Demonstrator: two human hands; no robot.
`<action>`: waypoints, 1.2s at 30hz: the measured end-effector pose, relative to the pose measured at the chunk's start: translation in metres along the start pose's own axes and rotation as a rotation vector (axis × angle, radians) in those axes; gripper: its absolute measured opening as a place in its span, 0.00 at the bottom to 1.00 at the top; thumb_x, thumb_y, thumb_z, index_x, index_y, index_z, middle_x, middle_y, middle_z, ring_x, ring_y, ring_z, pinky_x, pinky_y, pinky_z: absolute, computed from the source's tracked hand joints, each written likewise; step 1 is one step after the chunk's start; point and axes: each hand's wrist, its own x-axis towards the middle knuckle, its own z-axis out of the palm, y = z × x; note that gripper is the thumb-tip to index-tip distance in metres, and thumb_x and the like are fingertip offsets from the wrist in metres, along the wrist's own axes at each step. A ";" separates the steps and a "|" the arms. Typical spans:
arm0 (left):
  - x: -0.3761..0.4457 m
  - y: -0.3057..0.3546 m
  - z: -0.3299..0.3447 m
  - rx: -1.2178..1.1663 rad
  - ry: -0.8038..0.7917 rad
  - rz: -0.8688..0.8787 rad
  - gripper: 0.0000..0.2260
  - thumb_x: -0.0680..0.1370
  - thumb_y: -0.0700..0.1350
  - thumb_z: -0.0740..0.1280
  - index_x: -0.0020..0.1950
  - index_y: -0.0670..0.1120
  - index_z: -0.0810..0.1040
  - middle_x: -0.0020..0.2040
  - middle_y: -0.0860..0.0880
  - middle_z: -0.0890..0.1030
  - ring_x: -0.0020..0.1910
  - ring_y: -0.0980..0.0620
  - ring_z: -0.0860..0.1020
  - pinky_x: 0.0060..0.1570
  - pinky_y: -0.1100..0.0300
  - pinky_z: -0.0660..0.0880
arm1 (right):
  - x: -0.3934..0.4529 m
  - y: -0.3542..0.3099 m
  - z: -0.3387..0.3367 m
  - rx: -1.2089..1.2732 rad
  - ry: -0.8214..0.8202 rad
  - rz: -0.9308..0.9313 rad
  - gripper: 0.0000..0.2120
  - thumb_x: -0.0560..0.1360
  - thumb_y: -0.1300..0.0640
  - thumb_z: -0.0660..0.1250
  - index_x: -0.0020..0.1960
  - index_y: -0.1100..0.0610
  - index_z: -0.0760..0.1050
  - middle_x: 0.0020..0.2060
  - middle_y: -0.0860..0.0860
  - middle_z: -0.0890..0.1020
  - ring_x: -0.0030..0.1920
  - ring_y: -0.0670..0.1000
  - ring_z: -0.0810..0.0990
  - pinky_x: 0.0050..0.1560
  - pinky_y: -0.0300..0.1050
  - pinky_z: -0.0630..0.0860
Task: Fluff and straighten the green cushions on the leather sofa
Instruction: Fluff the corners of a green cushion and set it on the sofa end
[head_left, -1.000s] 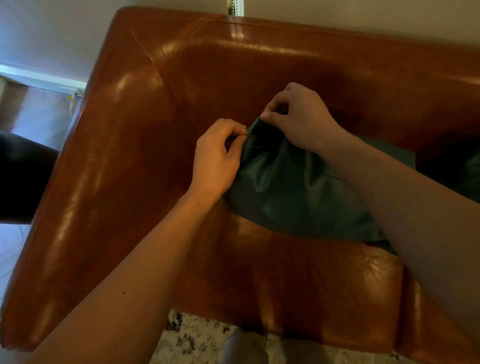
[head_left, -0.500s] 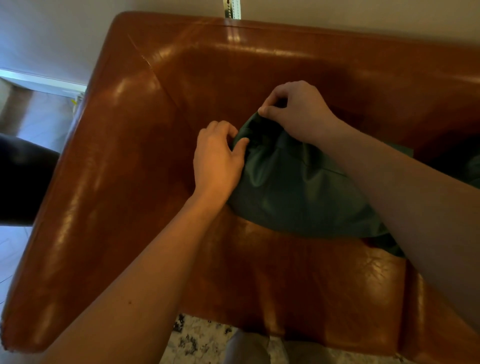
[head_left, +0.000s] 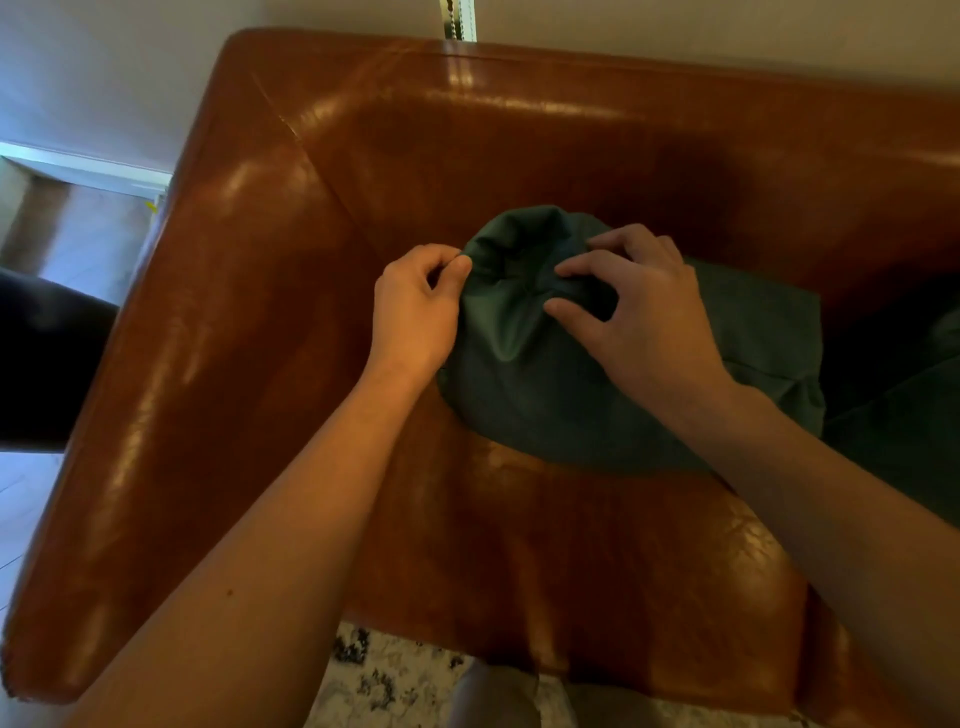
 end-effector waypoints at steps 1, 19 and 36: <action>-0.004 0.000 0.001 0.034 0.052 0.037 0.08 0.81 0.46 0.63 0.52 0.45 0.81 0.50 0.51 0.80 0.48 0.58 0.77 0.54 0.56 0.75 | 0.000 0.001 0.001 0.006 -0.002 -0.002 0.17 0.73 0.45 0.70 0.60 0.50 0.79 0.58 0.49 0.74 0.59 0.52 0.70 0.59 0.50 0.66; -0.048 0.009 0.003 0.380 0.195 0.304 0.03 0.76 0.46 0.69 0.44 0.47 0.79 0.46 0.52 0.72 0.48 0.53 0.73 0.47 0.56 0.65 | -0.002 0.002 0.005 0.052 0.007 0.014 0.18 0.73 0.45 0.71 0.61 0.48 0.78 0.56 0.47 0.73 0.59 0.51 0.70 0.58 0.48 0.66; -0.027 0.040 -0.011 0.499 -0.069 0.213 0.09 0.77 0.54 0.66 0.49 0.52 0.83 0.48 0.52 0.71 0.53 0.49 0.68 0.54 0.52 0.66 | -0.013 0.013 0.007 0.132 0.078 0.016 0.15 0.73 0.50 0.72 0.58 0.50 0.79 0.56 0.49 0.75 0.59 0.50 0.71 0.58 0.52 0.70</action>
